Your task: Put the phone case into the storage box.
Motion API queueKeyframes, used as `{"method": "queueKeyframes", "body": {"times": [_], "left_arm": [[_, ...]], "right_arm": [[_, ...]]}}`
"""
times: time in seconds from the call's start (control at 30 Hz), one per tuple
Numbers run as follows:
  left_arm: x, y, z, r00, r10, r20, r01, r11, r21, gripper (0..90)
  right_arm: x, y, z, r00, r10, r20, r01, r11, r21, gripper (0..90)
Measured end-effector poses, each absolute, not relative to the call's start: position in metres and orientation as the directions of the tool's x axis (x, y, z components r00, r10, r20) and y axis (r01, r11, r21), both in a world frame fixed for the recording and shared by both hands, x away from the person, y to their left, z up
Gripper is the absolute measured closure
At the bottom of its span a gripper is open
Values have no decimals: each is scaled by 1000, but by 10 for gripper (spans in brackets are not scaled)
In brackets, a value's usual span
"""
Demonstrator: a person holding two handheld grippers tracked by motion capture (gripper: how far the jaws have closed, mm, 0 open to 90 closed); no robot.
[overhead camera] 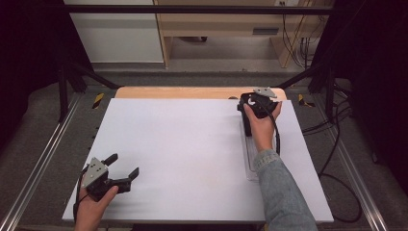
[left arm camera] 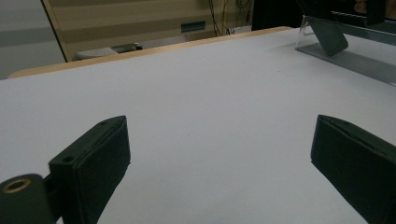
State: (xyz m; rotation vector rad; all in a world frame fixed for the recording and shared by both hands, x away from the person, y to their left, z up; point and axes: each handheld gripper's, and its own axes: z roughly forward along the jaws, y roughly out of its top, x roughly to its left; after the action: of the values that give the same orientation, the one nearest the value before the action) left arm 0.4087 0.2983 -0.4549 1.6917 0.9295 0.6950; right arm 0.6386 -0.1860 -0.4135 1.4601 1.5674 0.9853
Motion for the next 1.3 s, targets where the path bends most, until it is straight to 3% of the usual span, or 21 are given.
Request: {"method": "queueKeyframes", "body": {"times": [1.3], "left_arm": [[409,298,-455,533,846,2,248,-158,956,51]], "right_arm": [[623,-192,-389,-132,991,1,371,48,927,79]]}}
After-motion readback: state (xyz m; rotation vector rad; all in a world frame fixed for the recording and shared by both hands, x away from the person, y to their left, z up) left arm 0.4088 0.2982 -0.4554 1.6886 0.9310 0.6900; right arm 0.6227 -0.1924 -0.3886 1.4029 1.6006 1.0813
